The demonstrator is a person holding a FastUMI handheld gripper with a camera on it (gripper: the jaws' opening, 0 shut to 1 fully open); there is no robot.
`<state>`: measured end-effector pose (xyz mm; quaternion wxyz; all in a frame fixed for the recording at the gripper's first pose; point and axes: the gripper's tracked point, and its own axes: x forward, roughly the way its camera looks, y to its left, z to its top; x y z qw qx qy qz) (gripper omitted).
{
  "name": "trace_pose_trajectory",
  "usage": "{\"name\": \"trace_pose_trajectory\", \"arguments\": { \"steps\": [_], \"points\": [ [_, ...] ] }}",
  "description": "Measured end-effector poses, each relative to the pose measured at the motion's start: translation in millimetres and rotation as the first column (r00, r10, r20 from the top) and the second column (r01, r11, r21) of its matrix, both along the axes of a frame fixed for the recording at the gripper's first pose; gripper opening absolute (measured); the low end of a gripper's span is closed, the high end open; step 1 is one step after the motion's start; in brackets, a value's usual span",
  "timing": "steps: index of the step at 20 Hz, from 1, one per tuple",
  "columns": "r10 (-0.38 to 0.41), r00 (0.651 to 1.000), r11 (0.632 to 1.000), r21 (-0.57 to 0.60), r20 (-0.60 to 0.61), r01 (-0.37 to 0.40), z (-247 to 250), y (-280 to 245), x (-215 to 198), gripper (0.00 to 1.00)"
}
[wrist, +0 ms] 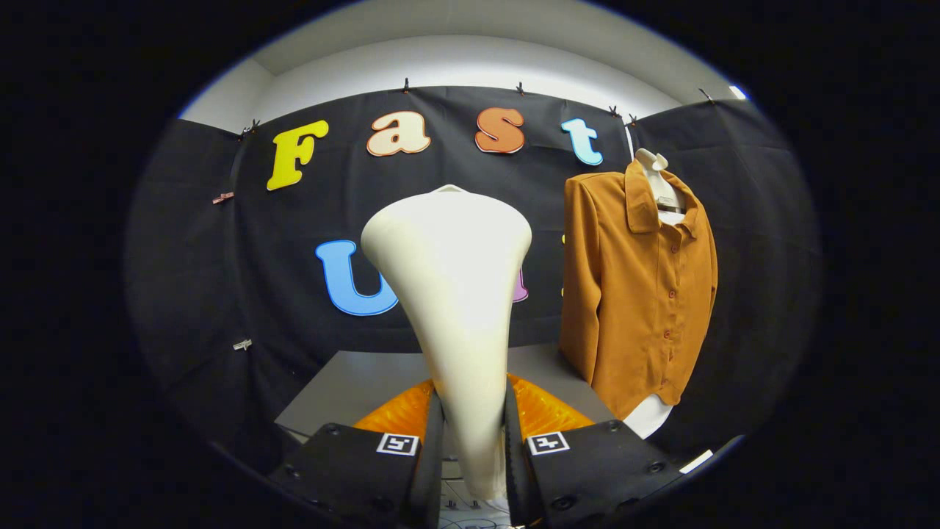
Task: Iron the clothes twice with a garment steamer, once on the left side and once on the right side.
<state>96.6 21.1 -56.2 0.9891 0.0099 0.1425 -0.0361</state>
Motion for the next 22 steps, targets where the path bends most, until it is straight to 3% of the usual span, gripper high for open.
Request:
{"name": "trace_pose_trajectory", "arguments": {
  "steps": [10,22],
  "points": [
    [-0.026,1.000,0.999,0.024,0.004,0.026,7,-10,-4,0.39],
    [0.012,1.000,0.997,0.075,-0.021,-0.011,8,-8,-3,0.39]
  ]
}}
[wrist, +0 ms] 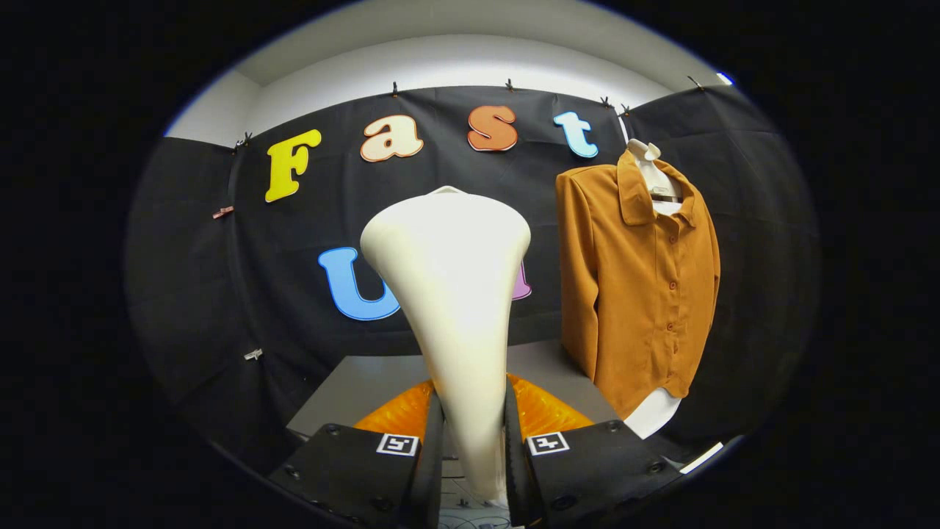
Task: Iron the clothes twice with a garment steamer, once on the left side and once on the right side.
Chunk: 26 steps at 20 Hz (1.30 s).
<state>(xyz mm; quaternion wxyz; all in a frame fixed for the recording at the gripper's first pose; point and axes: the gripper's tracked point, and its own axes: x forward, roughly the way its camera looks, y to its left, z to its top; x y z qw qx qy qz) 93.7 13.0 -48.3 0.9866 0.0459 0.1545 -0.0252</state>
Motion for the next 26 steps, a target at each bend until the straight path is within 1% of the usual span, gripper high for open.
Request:
{"name": "trace_pose_trajectory", "arguments": {
  "steps": [12,26],
  "points": [
    [-0.004,1.000,1.000,0.016,0.002,0.004,1,-3,6,0.39],
    [0.003,1.000,1.000,0.004,0.005,-0.003,-1,-2,11,0.39]
  ]
}}
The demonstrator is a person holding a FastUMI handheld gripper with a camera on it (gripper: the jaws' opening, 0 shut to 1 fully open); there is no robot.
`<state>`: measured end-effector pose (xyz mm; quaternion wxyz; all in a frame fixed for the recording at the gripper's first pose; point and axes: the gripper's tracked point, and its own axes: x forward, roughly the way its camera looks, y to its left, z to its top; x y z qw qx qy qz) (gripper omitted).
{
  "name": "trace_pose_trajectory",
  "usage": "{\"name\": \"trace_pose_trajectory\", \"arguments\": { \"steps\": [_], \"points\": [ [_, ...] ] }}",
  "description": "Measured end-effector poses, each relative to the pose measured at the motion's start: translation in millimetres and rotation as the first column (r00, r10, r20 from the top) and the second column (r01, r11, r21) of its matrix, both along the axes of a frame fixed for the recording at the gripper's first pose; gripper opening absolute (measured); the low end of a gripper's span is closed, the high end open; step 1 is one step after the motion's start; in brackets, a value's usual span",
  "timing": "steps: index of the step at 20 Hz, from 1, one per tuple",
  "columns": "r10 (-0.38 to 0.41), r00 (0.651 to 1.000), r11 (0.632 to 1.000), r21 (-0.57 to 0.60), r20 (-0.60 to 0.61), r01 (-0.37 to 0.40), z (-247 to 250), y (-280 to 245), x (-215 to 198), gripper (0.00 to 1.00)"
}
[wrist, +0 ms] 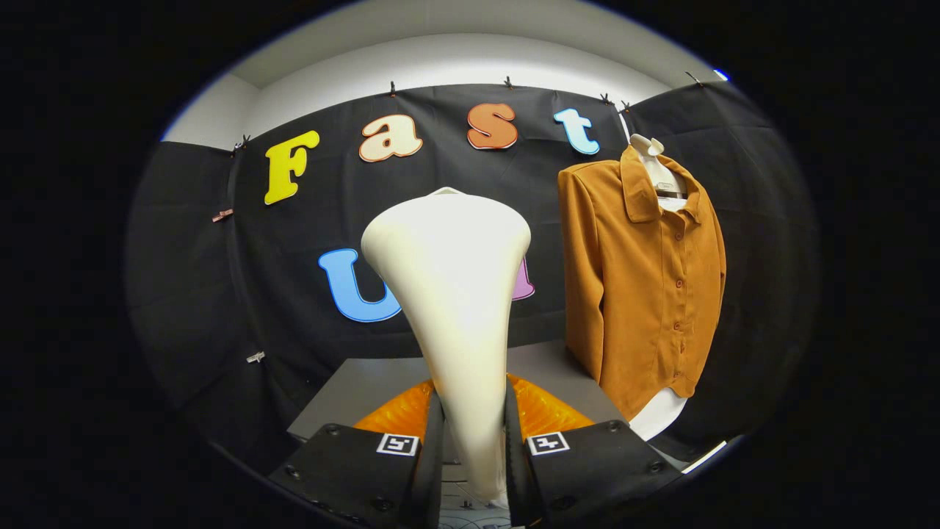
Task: Iron the clothes twice with a garment steamer, once on the left side and once on the right side.
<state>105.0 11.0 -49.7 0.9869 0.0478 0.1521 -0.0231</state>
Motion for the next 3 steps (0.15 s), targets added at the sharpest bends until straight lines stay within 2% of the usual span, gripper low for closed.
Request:
{"name": "trace_pose_trajectory", "arguments": {
  "steps": [3],
  "points": [
    [0.003,1.000,1.000,-0.002,0.001,-0.003,-0.2,0.5,1.9,0.39]
  ]
}}
